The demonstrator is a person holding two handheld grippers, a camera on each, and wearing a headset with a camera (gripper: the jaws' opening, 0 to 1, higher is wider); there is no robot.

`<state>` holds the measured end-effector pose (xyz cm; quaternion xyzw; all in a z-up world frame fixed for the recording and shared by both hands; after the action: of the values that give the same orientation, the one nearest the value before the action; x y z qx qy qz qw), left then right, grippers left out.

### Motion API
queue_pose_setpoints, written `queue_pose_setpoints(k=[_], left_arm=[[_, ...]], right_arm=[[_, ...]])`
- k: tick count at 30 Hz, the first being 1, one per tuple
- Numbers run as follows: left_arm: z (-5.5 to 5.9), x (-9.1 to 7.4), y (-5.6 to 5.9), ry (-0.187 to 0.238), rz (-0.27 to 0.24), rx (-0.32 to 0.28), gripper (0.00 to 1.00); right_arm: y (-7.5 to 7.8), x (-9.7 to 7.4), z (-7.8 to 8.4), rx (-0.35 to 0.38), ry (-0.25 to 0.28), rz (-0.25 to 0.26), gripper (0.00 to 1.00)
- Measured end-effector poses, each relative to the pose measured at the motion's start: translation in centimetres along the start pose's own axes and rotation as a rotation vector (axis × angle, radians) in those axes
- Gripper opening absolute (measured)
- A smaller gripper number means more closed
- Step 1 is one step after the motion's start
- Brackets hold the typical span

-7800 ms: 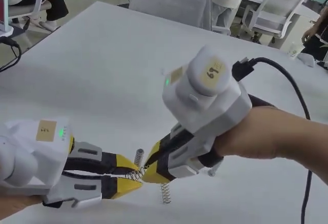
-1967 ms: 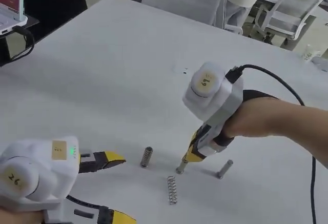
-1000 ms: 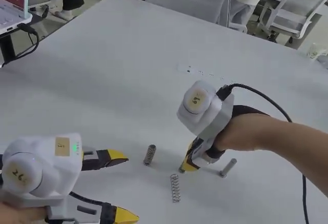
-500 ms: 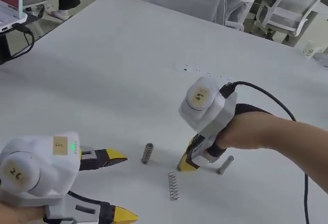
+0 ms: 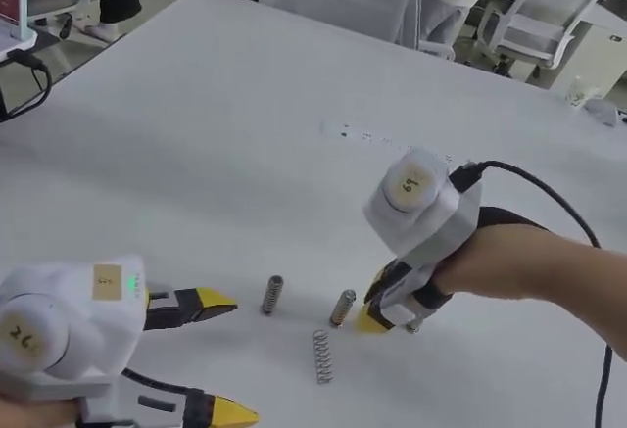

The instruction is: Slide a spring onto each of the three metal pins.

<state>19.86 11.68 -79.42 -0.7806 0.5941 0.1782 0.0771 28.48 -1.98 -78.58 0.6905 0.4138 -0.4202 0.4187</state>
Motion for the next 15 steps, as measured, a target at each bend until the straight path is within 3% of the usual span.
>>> queue_pose_setpoints(k=[8, 15], left_arm=[[0.0, -0.1, 0.1, -0.002, 0.005, 0.003, 0.58], [-0.1, 0.1, 0.3, -0.003, 0.012, 0.002, 0.58]], right_arm=[[-1.9, -0.1, 0.7, 0.062, 0.017, -0.035, 0.18], [-3.8, 0.1, 0.2, 0.117, 0.038, -0.074, 0.18]])
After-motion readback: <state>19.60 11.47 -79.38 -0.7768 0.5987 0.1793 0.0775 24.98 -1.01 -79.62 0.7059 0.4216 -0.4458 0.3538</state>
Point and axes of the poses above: the centre of the closed fingertips' face, and the gripper's own axes: x roughly forward along the fingers, y roughly to its right, z roughly out of its underside, the point moved 4 cm from there along -x, roughly backward along the fingers, and after that the axes turned 14 degrees about z, right-handed, at the moved point
